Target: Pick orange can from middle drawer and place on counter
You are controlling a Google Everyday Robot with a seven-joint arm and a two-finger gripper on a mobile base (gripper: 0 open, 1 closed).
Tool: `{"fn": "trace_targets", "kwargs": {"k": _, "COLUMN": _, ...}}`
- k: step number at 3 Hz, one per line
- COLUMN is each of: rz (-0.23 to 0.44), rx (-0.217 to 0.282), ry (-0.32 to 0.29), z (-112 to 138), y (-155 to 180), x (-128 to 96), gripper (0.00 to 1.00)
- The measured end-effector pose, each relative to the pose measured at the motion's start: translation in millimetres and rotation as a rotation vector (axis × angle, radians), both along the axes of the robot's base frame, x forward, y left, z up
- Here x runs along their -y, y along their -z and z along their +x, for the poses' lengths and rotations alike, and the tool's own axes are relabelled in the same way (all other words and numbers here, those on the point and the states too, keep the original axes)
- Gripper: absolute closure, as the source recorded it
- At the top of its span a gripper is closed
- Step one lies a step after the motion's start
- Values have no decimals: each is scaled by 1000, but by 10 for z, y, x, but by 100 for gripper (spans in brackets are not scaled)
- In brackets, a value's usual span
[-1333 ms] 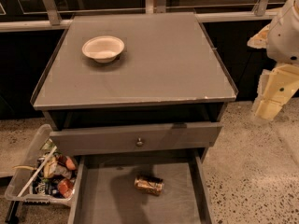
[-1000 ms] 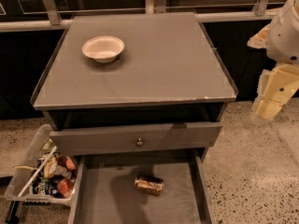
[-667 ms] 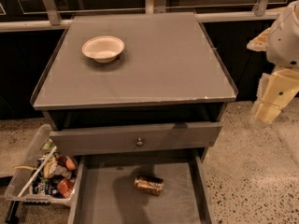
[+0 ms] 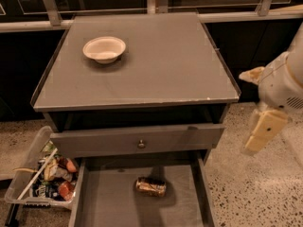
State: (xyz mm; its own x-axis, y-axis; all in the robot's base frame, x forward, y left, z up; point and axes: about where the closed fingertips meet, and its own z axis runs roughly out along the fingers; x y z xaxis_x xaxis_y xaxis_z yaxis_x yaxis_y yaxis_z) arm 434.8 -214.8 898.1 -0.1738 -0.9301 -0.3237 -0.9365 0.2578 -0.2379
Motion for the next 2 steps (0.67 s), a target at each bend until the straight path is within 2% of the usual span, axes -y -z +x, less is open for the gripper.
{"fn": "trace_targets", "kwargs": {"k": 1, "rz": 72, "rx": -30, "ry": -8, "z": 34, "y": 553, "x": 37, "gripper": 0}}
{"fn": "trace_targets", "kwargs": {"k": 2, "rz": 56, "rx": -19, "ry": -16, "z": 12, "y": 547, "x": 12, "gripper": 0}}
